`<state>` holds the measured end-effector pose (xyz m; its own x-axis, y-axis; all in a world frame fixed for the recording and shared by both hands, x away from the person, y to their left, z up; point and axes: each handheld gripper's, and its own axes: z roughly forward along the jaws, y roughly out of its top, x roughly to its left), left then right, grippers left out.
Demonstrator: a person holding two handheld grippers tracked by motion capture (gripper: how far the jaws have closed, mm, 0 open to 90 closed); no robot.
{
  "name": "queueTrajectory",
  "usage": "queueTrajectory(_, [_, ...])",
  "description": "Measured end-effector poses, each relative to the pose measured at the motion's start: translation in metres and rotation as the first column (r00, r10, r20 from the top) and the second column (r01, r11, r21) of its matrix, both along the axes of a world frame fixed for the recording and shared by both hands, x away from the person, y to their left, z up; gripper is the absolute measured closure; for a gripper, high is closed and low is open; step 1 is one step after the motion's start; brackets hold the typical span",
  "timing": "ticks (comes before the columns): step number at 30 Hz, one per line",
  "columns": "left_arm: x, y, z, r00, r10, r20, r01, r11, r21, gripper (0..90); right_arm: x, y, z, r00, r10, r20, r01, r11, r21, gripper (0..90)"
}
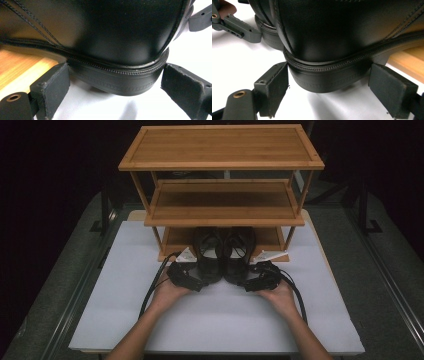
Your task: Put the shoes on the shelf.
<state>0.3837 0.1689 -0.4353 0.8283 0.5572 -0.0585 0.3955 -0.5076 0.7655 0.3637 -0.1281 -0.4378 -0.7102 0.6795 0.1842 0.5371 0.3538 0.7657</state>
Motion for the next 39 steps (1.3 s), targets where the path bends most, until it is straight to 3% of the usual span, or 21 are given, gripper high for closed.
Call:
queueTrajectory(1, [0.003,0.0,0.0,1.0,0.006,0.0,-0.006,0.9999,-0.013,8.3,0.001,0.0,0.0,1.0,-0.002,-0.001,0.002,1.0,0.005,16.5])
queueTrajectory(12, [0.039,-0.003,0.006,0.999,0.042,0.014,-0.042,0.9991,-0.001,8.2,0.039,0.001,0.002,0.9993,-0.036,-0.006,0.036,0.999,0.04,16.5])
queueTrajectory(25, [0.07,-0.008,-0.001,0.9926,0.118,0.029,-0.118,0.993,0.003,8.4,0.069,0.012,-0.002,0.9959,-0.09,0.009,0.09,0.996,-0.001,16.5])
queueTrajectory(26, [0.072,-0.009,-0.002,0.9925,0.12,0.022,-0.12,0.9927,-0.01,8.4,0.072,0.013,-0.004,0.9958,-0.09,0.012,0.09,0.996,-0.007,16.5])
queueTrajectory(34, [0.08,-0.012,-0.006,0.9916,0.127,0.024,-0.128,0.9914,0.028,8.4,0.082,0.011,-0.01,0.9954,-0.094,0.02,0.094,0.995,-0.028,16.5])
queueTrajectory(39, [0.081,-0.013,-0.01,0.9921,0.124,0.016,-0.125,0.9918,0.03,8.6,0.083,0.006,-0.014,0.9952,-0.097,-0.008,0.097,0.995,-0.006,17.9])
